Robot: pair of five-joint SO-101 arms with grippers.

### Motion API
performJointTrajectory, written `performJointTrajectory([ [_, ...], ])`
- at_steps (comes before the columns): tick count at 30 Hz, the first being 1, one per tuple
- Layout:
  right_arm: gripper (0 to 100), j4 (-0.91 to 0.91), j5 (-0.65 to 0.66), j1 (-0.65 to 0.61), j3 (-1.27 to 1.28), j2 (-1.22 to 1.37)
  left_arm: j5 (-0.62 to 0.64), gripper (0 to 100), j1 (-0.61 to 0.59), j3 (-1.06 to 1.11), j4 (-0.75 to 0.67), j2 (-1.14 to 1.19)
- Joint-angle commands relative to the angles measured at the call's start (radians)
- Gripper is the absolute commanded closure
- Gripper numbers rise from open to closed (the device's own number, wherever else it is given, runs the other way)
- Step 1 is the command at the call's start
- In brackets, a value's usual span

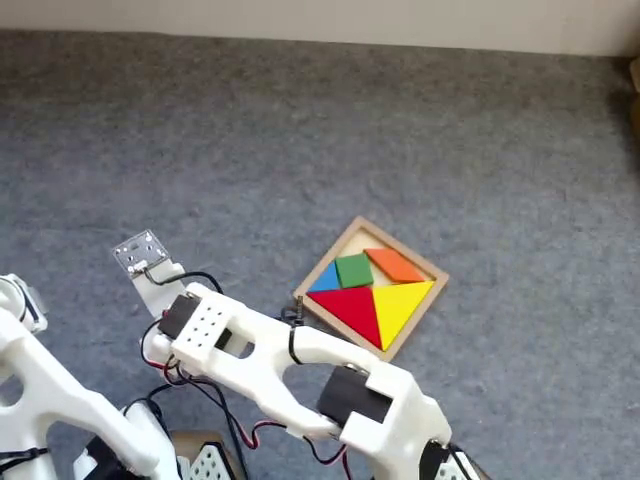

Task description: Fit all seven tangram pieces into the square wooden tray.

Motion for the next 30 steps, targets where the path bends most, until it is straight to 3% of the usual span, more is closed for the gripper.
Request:
performJointTrajectory([
  [1, 85.6, 0.007, -0.008, 0.016, -0.050, 0.021, -0.011, 82, -0.005, -0.004, -0.012, -0.013],
  [8, 89.4, 0.038, -0.002, 0.039, -0.050, 0.038, -0.011, 82, -0.004, -0.004, -0.012, -0.013],
  [12, 99.5, 0.047, 0.137, 0.071, -0.051, 0.038, -0.011, 82, -0.004, -0.004, -0.012, -0.013],
  [20, 99.3, 0.113, 0.169, 0.076, -0.076, 0.025, -0.011, 82, -0.004, -0.004, -0.012, -0.013],
  [30, 99.3, 0.262, 0.196, 0.131, -0.122, -0.186, -0.011, 82, -0.005, -0.004, -0.012, -0.013],
])
